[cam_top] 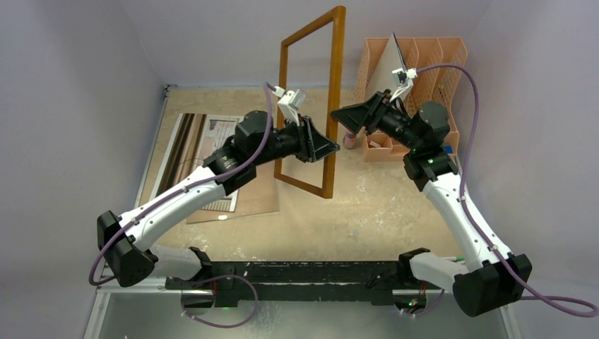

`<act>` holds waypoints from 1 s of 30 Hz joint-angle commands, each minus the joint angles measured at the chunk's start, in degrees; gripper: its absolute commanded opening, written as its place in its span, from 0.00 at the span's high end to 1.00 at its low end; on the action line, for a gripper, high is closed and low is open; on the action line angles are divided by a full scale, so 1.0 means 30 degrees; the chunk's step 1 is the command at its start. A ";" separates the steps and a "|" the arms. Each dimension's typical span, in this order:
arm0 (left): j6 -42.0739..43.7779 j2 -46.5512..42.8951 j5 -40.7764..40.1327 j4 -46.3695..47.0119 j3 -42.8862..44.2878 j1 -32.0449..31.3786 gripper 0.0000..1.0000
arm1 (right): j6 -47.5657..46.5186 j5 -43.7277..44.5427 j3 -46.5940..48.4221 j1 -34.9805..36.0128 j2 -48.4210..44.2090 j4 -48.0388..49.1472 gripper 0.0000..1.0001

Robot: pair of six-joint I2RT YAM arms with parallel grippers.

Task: Put the photo into the frame

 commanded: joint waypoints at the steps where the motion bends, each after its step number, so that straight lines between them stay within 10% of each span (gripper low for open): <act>1: 0.0208 -0.1414 0.2682 0.2146 0.1176 0.1163 1.00 | 0.1938 -0.4544 -0.0221 -0.0113 0.0533 0.4283 0.31; 15: -0.2010 -0.1541 0.5494 0.4027 0.0795 0.1353 1.00 | 0.6571 -0.6551 -0.0172 -0.0092 0.2178 1.0960 0.29; 21: -0.2856 -0.1970 0.5159 0.5060 0.0147 0.1340 1.00 | 1.0231 -0.7088 -0.1257 -0.0020 0.2867 1.6123 0.52; 30: -0.3033 -0.2253 0.3701 0.4496 -0.0735 0.1354 0.90 | 0.7938 -0.6422 -0.0417 0.0334 0.2609 1.1912 0.90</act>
